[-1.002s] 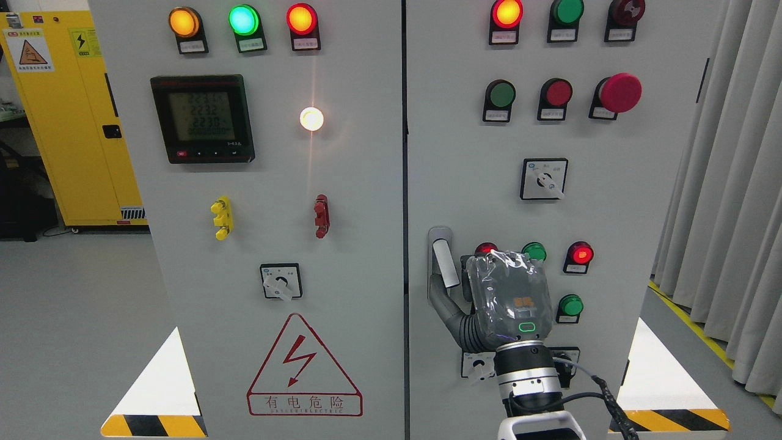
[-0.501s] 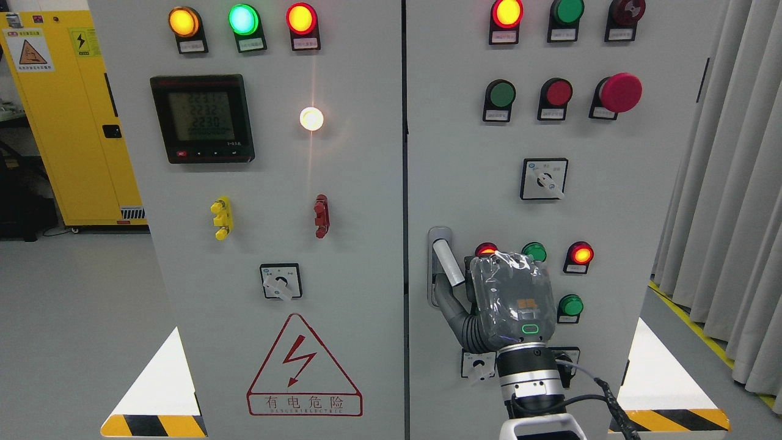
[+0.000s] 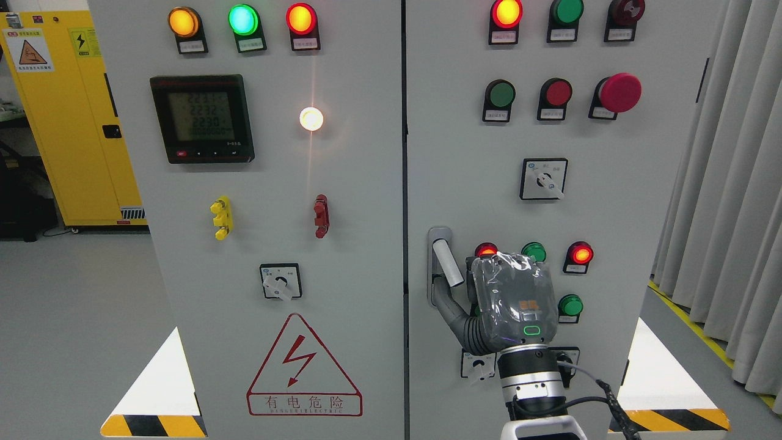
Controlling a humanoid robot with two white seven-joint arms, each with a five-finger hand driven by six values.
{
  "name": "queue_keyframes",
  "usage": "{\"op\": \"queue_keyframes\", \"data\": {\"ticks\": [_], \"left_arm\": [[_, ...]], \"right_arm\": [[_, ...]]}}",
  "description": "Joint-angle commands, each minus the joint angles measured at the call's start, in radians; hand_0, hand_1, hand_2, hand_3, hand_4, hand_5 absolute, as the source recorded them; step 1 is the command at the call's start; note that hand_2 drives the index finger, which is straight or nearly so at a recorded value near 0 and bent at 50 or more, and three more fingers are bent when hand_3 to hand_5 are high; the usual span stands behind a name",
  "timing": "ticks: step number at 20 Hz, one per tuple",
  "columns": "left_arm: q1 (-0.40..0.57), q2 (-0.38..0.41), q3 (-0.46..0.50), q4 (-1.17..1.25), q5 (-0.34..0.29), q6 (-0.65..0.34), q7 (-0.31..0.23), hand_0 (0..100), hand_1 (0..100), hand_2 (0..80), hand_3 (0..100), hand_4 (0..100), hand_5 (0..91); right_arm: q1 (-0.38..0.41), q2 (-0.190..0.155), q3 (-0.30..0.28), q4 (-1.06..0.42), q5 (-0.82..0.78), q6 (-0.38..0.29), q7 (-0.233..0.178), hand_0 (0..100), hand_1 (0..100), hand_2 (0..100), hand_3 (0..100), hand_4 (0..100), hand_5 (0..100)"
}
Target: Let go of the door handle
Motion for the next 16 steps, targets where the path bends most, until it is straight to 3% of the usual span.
{"op": "queue_keyframes", "data": {"ticks": [1, 16], "left_arm": [[0.0, 0.0, 0.0, -0.012, 0.0, 0.0, 0.0, 12, 56, 0.0, 0, 0, 0.0], [0.0, 0.0, 0.0, -0.012, 0.0, 0.0, 0.0, 12, 56, 0.0, 0, 0, 0.0]], "right_arm": [[0.004, 0.001, -0.002, -0.008, 0.0, 0.0, 0.0, 41, 38, 91, 100, 100, 100], [0.002, -0.002, -0.023, -0.009, 0.0, 0.011, -0.002, 36, 37, 91, 100, 100, 100]]}}
